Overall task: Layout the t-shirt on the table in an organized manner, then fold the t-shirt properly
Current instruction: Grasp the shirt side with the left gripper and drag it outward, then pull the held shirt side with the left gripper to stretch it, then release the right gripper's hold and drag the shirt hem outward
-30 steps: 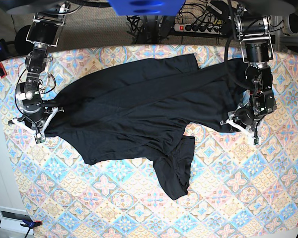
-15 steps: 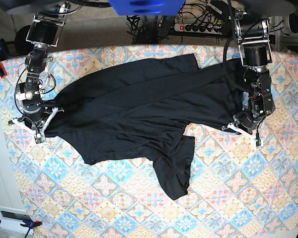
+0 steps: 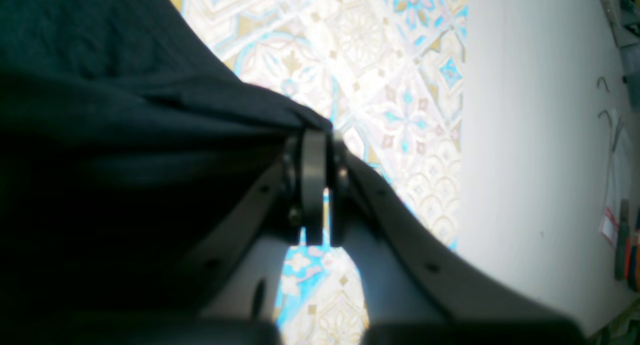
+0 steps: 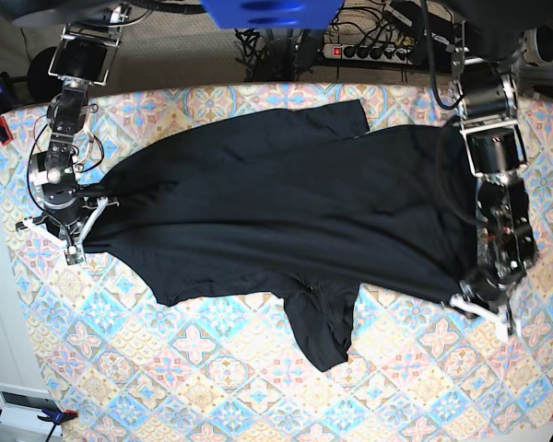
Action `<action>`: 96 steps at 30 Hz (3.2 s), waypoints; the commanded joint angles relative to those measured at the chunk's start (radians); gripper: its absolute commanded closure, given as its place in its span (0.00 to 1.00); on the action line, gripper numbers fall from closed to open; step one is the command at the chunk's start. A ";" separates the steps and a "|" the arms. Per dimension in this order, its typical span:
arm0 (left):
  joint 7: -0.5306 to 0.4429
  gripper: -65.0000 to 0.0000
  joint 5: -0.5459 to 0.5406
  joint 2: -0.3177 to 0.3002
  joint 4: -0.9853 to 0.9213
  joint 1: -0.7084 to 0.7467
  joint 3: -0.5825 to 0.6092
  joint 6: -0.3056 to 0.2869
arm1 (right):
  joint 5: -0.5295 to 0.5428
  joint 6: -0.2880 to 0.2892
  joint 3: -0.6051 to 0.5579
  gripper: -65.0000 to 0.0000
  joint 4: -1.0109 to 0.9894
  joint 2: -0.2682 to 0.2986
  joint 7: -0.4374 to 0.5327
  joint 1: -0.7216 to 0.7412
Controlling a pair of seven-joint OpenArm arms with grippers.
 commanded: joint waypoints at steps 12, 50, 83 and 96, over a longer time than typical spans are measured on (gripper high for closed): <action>-0.262 1.00 -0.004 -0.115 -0.306 -0.207 0.005 0.001 | -0.007 -0.011 0.002 1.00 0.022 0.019 0.022 -0.026; -0.021 0.59 -0.063 -0.117 0.359 0.494 0.210 0.113 | -0.007 -0.010 -0.137 1.00 0.020 0.019 0.022 -0.023; -0.027 1.00 -0.069 -0.232 0.619 0.951 -0.130 0.105 | -0.007 -0.010 -0.137 1.00 -0.034 0.022 -0.062 -0.026; -0.027 1.00 -0.070 -0.227 0.617 0.961 -0.121 0.105 | -0.004 -0.010 -0.247 0.71 0.102 0.045 0.021 -0.009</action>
